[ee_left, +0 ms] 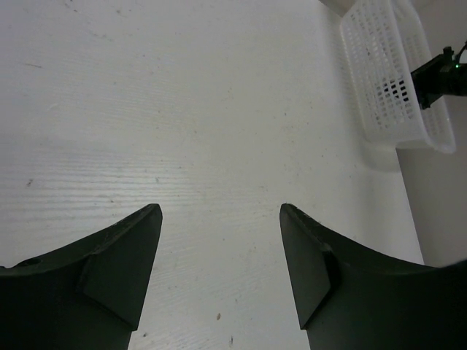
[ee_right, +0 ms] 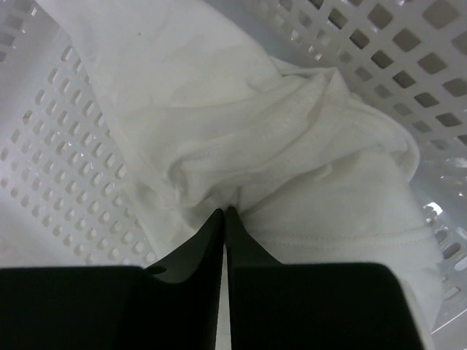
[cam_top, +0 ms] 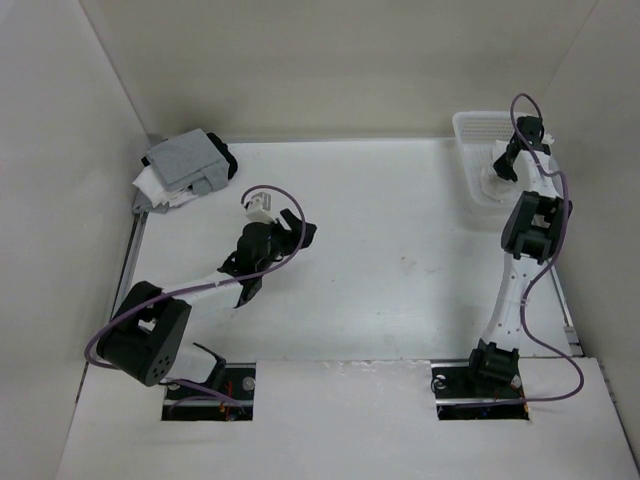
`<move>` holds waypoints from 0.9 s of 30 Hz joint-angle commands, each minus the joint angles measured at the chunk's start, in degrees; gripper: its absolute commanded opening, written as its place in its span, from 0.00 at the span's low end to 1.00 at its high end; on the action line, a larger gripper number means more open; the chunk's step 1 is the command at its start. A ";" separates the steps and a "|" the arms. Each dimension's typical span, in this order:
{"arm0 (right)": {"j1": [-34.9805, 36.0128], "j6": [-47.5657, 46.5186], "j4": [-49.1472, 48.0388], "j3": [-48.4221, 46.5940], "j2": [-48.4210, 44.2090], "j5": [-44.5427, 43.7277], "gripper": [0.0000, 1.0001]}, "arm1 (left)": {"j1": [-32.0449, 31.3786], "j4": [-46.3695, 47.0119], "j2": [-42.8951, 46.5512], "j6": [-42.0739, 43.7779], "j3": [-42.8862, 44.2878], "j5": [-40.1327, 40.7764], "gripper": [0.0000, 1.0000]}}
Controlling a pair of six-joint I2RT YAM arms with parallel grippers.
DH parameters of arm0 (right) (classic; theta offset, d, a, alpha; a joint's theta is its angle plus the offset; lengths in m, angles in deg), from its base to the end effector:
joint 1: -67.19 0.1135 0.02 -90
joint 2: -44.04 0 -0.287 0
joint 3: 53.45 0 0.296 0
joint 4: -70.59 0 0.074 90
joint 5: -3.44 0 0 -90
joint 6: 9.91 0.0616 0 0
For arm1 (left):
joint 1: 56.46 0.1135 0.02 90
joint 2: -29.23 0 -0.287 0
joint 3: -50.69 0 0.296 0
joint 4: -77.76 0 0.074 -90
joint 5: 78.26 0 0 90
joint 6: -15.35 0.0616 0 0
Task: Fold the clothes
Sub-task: Grab the tank top from the pile
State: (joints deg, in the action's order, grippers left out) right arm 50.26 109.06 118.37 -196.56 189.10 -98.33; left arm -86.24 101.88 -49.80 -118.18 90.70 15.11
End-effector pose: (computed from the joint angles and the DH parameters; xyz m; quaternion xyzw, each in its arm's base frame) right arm 0.6066 -0.1978 0.1653 0.3967 0.8462 -0.0598 0.3506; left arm 0.2850 -0.1589 0.1741 -0.1127 0.7846 -0.3450 0.5026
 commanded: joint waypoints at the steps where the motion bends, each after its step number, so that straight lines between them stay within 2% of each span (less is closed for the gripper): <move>1: 0.45 -0.41 0.15 -0.08 -0.64 0.52 0.03 | 0.91 3.21 0.45 -1.21 -0.19 -1.53 0.65; 2: 0.45 0.03 -3.34 3.24 -2.56 1.13 0.00 | 0.82 3.30 -0.07 -1.30 -0.02 -1.88 0.65; 3: 0.45 0.12 -4.25 4.05 -3.02 1.31 0.00 | 0.73 3.30 -0.25 -1.30 0.07 -2.14 0.65; 5: 0.45 1.00 -12.05 10.98 -7.84 2.89 0.00 | 0.65 3.04 -0.52 -1.56 0.16 -2.41 0.65; 7: 0.45 2.14 -22.58 19.94 -15.56 4.21 0.00 | 0.65 2.95 0.01 -1.73 0.16 -2.50 0.65; 10: 1.41 2.58 -32.88 28.82 -27.68 5.18 0.00 | 0.30 2.51 0.80 -1.91 0.42 -2.59 0.65; 13: 2.73 2.67 -36.33 32.88 -34.29 5.44 0.00 | -0.23 2.33 0.71 -2.09 0.95 -2.85 0.65; 17: 7.02 2.93 -42.65 42.18 -48.51 6.23 0.00 | -0.32 2.24 2.11 -3.23 0.95 -3.38 0.65; 20: 9.84 3.64 -43.90 45.01 -55.74 7.37 0.00 | 0.03 1.63 3.79 -3.76 0.95 -3.20 0.65; 21: 12.37 3.72 -44.33 46.15 -60.46 8.59 0.00 | 0.38 1.11 4.92 -3.93 1.04 -2.77 0.65; 27: 27.13 2.41 -43.55 45.90 -73.40 13.60 0.00 | 1.61 -1.27 8.53 -5.07 1.13 0.57 0.64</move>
State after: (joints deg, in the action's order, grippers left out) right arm 71.68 111.99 77.82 -150.44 120.14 -88.97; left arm -85.36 100.30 -44.35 -122.16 90.57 13.32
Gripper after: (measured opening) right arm 0.005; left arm 0.646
